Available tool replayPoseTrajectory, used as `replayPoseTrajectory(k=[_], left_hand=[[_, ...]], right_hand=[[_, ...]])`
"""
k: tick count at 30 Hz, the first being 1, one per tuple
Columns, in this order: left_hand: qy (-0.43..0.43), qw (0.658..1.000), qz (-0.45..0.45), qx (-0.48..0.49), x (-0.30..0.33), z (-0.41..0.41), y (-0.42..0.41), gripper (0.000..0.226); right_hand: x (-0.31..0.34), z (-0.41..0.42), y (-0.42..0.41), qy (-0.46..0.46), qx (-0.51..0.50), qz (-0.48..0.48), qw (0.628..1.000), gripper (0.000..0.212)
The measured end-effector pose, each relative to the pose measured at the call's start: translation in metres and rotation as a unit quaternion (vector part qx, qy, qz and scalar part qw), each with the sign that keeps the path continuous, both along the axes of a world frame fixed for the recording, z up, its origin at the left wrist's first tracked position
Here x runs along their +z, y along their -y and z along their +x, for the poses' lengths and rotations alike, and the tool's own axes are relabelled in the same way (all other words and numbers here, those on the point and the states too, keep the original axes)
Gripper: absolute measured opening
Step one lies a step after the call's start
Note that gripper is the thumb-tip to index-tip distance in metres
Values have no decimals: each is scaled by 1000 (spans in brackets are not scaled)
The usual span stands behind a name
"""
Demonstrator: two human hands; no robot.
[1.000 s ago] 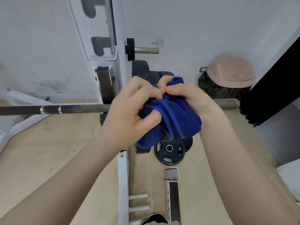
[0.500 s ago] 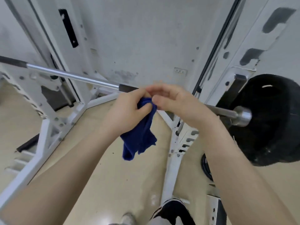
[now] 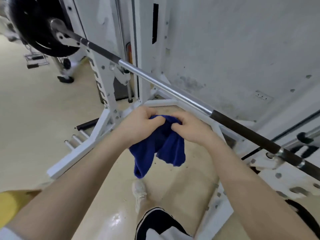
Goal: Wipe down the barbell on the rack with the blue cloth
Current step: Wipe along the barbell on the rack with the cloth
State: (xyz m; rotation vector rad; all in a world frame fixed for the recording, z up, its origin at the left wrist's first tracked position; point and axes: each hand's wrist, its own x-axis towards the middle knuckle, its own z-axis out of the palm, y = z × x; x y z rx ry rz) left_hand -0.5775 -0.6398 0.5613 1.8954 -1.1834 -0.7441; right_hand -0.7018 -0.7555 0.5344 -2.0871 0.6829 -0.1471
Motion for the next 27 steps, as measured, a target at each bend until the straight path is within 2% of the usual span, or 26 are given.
replayPoseTrajectory(k=[2,4,6,7,10,12,13,15,17,20,22,23,27], left_hand=[[-59,998,2,1,-4,35,9,35],[-124,992,-12,30,0,74,22,26],[-165,983,-28,78,8,117,39,33],[-169,982,-31,79,12,140,48,33],[-164,986,-12,11,24,202,69,31],[-165,986,-21,-21,29,239,80,27],[-171,984,-37,-22,30,255,84,24],[-201,976,-80,1,26,282,90,24],[-223,967,-120,32,16,306,95,30],[-271,950,-131,82,2,339,97,34],[-316,939,-109,84,-3,366,100,33],[-313,943,-90,62,-5,381,103,30],[-263,964,-19,-18,-14,442,113,28]], right_hand=[[-3,45,11,12,-16,1,1000,30],[-4,88,24,43,-47,99,993,27],[2,126,41,62,-59,213,973,26],[7,142,50,65,-52,234,969,26],[17,191,77,32,-23,143,989,16],[22,222,88,-22,-13,102,994,38],[22,235,93,-51,-3,98,994,41],[21,255,99,-77,33,111,990,28],[20,269,103,-63,52,102,991,16],[24,292,104,-13,-16,47,999,33],[32,313,106,41,-91,36,994,31],[36,324,109,58,-113,29,991,29],[64,376,125,0,-127,-47,991,22]])
